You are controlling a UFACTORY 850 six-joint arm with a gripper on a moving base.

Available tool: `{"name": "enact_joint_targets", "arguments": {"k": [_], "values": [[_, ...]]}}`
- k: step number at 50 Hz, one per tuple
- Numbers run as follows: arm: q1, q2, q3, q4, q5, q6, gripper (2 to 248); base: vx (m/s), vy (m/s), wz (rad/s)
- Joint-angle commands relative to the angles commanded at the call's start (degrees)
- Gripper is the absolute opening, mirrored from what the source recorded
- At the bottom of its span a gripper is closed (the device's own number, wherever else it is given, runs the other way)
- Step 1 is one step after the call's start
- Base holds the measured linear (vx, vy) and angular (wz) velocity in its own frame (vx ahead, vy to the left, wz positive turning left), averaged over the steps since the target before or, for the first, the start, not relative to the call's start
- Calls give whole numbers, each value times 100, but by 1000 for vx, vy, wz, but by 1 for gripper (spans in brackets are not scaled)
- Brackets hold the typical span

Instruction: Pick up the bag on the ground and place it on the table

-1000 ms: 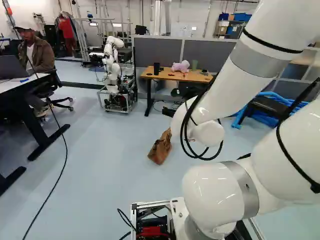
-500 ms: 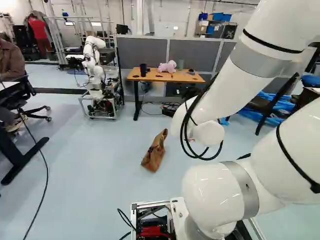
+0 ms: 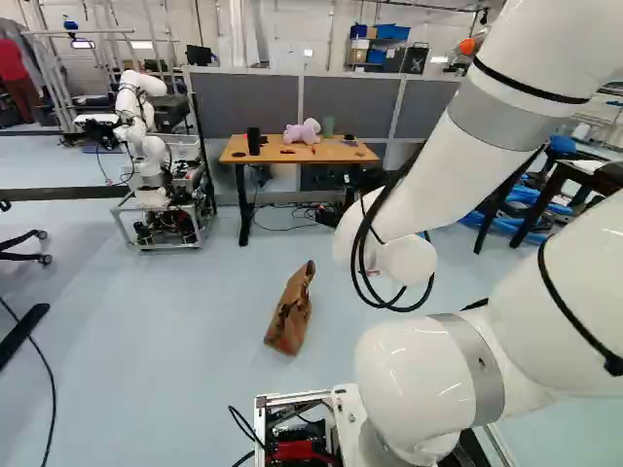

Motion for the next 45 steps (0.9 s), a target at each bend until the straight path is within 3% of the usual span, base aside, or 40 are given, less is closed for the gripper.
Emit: {"name": "enact_joint_targets", "arguments": {"k": [45], "values": [[0,0,0,0,0,0,247,147,98,-39]]}}
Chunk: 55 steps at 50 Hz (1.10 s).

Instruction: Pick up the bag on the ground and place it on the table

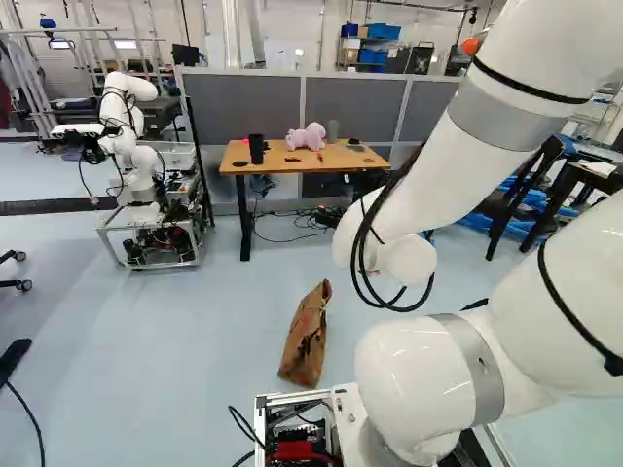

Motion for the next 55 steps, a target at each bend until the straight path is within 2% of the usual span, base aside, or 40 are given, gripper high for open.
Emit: {"name": "enact_joint_targets", "arguments": {"k": [35,55], "values": [[109,-281,-241,0,-137,0,247,21,13,-2],[173,-852,-502,0,-323,0,247,0,0,0]]}}
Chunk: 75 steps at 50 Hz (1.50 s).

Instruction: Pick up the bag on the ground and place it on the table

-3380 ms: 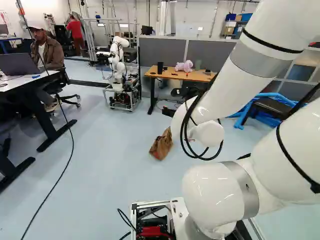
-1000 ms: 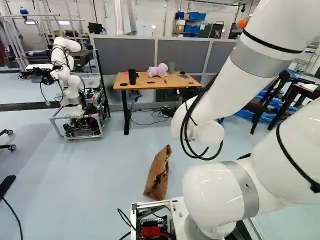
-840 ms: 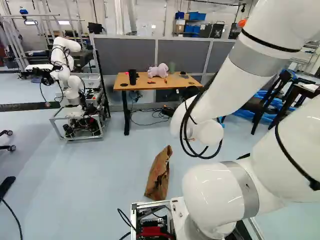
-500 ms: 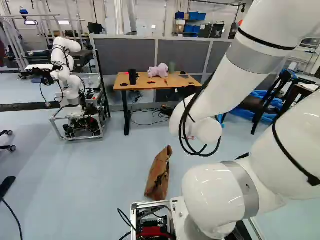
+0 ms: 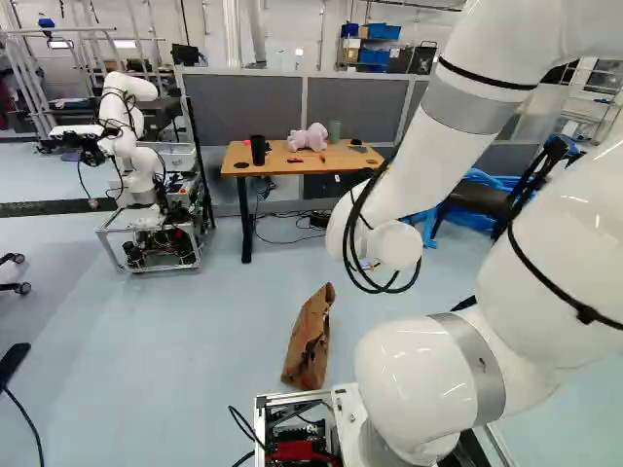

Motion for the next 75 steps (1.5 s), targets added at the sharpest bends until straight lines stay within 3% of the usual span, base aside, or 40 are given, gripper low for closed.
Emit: {"name": "enact_joint_targets", "arguments": {"k": [75], "values": [[55,-2240,-1033,0,-827,0,247,0,0,0]]}}
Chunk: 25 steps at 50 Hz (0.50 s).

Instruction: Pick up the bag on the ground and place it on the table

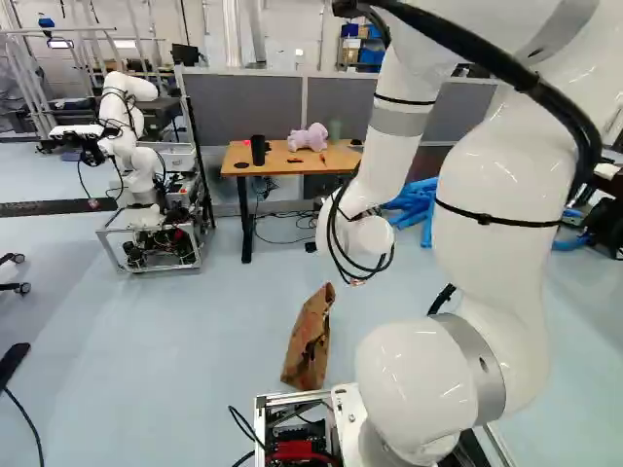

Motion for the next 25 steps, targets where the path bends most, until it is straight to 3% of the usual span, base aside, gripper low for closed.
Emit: {"name": "enact_joint_targets", "arguments": {"k": [25], "values": [[-4,-708,-374,0,-290,0,247,0,0,0]]}}
